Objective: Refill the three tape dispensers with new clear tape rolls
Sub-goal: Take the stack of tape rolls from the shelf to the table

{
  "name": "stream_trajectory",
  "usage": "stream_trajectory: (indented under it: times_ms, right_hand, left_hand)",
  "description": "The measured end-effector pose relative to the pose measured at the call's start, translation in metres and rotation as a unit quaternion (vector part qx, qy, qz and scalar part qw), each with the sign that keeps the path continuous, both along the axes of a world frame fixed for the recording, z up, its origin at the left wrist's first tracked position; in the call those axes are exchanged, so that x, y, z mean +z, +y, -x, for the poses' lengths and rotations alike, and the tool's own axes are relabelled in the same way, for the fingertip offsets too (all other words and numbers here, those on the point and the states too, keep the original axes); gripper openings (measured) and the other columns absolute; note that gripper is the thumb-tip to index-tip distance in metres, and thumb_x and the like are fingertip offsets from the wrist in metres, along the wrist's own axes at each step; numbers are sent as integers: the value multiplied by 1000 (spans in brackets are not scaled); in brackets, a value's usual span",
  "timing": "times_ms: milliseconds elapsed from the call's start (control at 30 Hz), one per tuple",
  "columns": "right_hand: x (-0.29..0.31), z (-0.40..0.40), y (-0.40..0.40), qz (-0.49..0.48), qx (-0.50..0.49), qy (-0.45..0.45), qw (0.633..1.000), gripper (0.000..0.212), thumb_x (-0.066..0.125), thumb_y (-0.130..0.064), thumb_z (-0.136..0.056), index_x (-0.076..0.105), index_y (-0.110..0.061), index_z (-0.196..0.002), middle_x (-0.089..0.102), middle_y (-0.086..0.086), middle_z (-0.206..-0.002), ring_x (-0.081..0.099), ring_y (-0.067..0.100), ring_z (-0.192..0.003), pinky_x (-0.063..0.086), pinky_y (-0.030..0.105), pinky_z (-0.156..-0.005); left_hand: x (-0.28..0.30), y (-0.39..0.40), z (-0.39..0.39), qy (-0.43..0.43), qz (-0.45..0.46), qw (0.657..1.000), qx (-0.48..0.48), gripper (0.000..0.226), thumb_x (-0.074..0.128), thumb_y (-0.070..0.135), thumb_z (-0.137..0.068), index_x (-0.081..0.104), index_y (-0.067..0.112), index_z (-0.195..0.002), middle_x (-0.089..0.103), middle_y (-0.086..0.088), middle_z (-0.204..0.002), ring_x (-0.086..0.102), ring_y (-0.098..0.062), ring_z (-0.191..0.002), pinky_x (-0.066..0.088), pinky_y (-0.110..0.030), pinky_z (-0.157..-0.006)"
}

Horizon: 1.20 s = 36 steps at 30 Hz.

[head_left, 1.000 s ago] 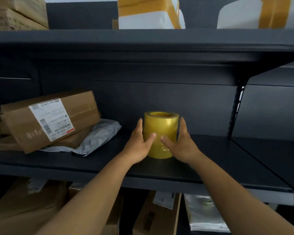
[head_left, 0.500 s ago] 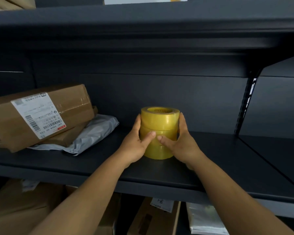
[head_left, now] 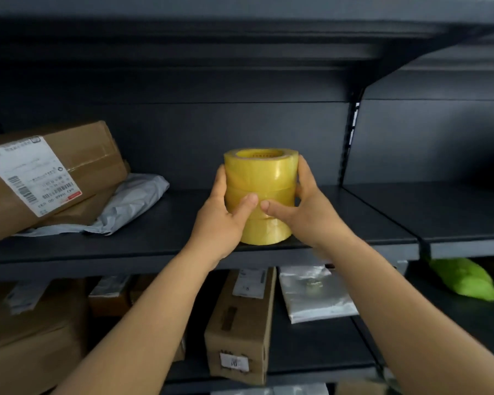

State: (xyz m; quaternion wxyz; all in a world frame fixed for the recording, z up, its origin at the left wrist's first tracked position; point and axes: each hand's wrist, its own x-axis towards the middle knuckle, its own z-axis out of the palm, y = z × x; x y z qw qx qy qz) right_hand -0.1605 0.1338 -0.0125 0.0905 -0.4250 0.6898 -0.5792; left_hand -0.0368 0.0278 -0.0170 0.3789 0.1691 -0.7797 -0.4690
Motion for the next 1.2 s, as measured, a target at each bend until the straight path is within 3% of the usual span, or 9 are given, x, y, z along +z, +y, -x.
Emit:
stream_trajectory:
  times_ms: [200, 433, 700, 900, 1000, 1100, 1200]
  right_hand:
    - [-1, -38, 73, 1, -88, 13, 996, 108, 77, -51, -67, 2, -55, -144, 49, -9, -138, 55, 20, -118, 50, 49, -95]
    - [-7, -67, 163, -13, -204, 18, 979, 106, 78, -46, -72, 0, -54, -144, 47, -6, -140, 54, 22, -118, 51, 50, -94]
    - [-22, -97, 289, -21, -340, -9, 940, 108, 77, -45, -73, -3, -50, -146, 41, -6, -147, 48, 20, -126, 46, 49, -100]
    - [-36, -136, 387, -12, -405, -21, 914, 111, 78, -57, -61, 5, -54, -144, 47, -4, -140, 51, 23, -122, 50, 54, -93]
    - [-43, -163, 443, 5, -430, -36, 902, 107, 80, -45, -69, 5, -51, -145, 45, -5, -140, 50, 23, -122, 51, 53, -93]
    - [-50, -196, 497, 24, -439, -56, 896, 103, 78, -32, -76, 6, -51, -146, 46, -18, -122, 50, 18, -113, 52, 48, -91]
    - [-56, -231, 546, 19, -466, -69, 882, 99, 78, -32, -76, 9, -53, -144, 41, -16, -124, 48, 17, -112, 52, 49, -92]
  left_hand:
    - [0, 54, -18, 2, 22, 997, -79, 77, 55, 45, -90, 6, 43, -150, 42, 12, -144, 49, -9, -120, 46, -30, -93]
    - [-9, 122, -16, 8, 22, 982, -188, 78, 56, 48, -89, 7, 44, -149, 44, 11, -144, 49, -11, -123, 47, -42, -102]
    - [-23, 233, -3, -13, 22, 947, -320, 78, 57, 49, -88, 8, 46, -148, 44, 7, -144, 49, -16, -125, 45, -48, -102]
    - [-37, 331, -13, -18, 7, 915, -403, 77, 58, 51, -86, 11, 49, -147, 49, 7, -140, 53, -16, -120, 49, -47, -98]
    - [-45, 385, -27, -23, 0, 900, -436, 76, 58, 50, -87, 11, 48, -147, 50, 9, -136, 55, -16, -117, 51, -47, -95]
    - [-54, 440, -48, -23, -22, 882, -471, 73, 59, 45, -88, 15, 48, -146, 51, 8, -136, 56, -17, -117, 52, -48, -94]
    - [-62, 493, -73, -29, -42, 864, -502, 70, 62, 43, -87, 19, 50, -143, 51, 7, -136, 55, -17, -118, 52, -48, -94]
